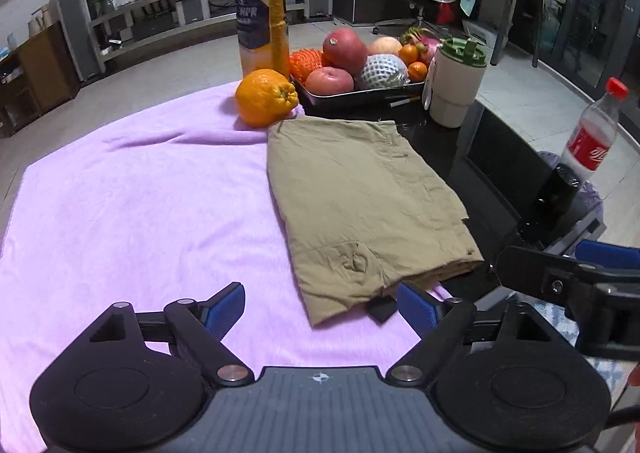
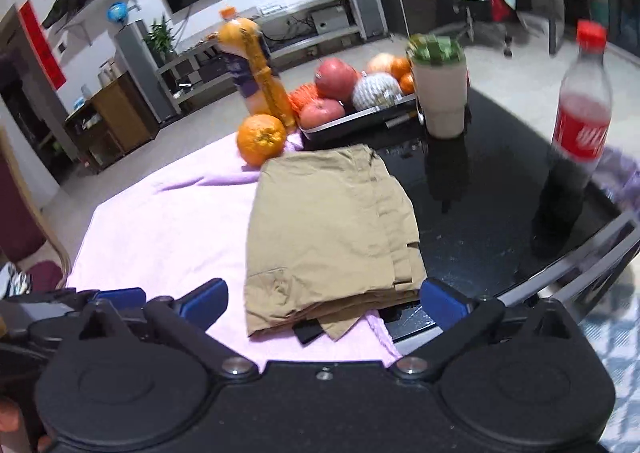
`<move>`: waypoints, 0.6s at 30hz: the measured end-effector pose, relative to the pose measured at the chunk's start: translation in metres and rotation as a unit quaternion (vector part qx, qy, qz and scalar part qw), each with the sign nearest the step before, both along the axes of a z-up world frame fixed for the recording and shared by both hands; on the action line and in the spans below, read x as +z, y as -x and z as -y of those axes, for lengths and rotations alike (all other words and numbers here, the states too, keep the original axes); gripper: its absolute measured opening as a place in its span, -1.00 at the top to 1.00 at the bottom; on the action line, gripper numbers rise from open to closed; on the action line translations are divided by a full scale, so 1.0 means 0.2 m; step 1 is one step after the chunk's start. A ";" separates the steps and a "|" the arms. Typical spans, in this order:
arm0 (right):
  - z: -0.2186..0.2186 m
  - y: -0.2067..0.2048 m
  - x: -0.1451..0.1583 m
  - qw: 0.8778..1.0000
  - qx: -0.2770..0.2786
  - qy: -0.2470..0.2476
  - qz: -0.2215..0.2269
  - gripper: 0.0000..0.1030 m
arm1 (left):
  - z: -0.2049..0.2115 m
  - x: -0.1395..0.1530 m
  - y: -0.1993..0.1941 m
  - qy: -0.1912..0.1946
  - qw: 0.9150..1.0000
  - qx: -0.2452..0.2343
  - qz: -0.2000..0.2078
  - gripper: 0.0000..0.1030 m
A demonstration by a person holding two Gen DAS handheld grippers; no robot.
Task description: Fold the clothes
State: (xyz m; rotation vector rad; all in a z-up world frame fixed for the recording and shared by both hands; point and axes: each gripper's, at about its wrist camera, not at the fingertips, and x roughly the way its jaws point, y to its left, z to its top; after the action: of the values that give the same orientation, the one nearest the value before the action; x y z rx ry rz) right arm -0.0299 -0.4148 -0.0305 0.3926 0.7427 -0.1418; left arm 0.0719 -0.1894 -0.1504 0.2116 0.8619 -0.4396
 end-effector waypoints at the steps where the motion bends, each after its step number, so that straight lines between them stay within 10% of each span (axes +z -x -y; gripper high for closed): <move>1: -0.03 0.02 0.03 1.000 -0.001 0.008 -0.001 -1.00 | -0.02 0.02 0.02 0.005 1.000 -0.001 -0.003 -0.67; 18: -0.22 0.21 0.35 0.998 -0.024 0.039 -0.045 -1.00 | -0.21 0.24 0.26 0.035 0.999 0.002 -0.004 -0.90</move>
State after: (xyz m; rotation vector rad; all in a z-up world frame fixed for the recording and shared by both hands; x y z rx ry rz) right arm -0.0721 -0.3703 0.0395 0.3313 0.8142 -0.2353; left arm 0.0199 -0.1466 -0.1025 0.1428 0.8532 -0.4668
